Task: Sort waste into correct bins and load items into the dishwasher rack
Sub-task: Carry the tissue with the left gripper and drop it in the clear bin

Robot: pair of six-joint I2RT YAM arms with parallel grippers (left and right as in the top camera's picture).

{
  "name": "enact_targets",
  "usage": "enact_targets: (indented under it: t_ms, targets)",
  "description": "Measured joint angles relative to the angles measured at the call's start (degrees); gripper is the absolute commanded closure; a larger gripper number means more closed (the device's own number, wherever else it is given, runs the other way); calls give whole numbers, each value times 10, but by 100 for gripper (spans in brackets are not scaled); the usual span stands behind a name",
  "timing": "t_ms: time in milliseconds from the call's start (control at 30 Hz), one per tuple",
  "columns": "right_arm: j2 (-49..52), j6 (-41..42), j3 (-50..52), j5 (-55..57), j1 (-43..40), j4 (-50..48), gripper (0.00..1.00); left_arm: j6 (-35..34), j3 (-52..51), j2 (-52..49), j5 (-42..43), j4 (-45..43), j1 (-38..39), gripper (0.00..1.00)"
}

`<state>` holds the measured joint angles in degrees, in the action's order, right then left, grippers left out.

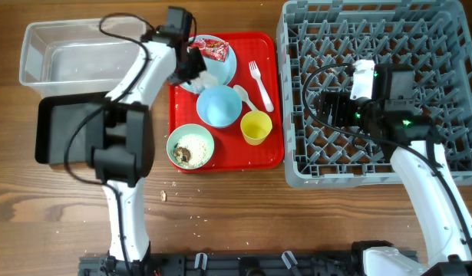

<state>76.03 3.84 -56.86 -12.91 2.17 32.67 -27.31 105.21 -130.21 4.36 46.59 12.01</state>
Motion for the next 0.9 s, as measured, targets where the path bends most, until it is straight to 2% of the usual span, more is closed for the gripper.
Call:
enact_targets:
  t_ms: [167, 267, 400, 600, 733, 767, 900]
  targets:
    - [0, 0, 0, 0, 0, 1, 0, 0, 33, 137, -12, 18, -35, 96]
    - [0, 0, 0, 0, 0, 1, 0, 0, 54, 221, -59, 52, -84, 96]
    - [0, 0, 0, 0, 0, 1, 0, 0, 53, 231, -107, 77, -147, 94]
    - [0, 0, 0, 0, 0, 1, 0, -14, 16, 144, -127, 71, -222, 66]
    - [0, 0, 0, 0, 0, 1, 0, -24, 8, 88, -124, 70, -256, 27]
    - [0, 0, 0, 0, 0, 1, 1, -26, 7, 83, -118, 68, -260, 21]
    - [0, 0, 0, -3, 0, 1, 0, -30, 7, 84, -109, 65, -262, 13]
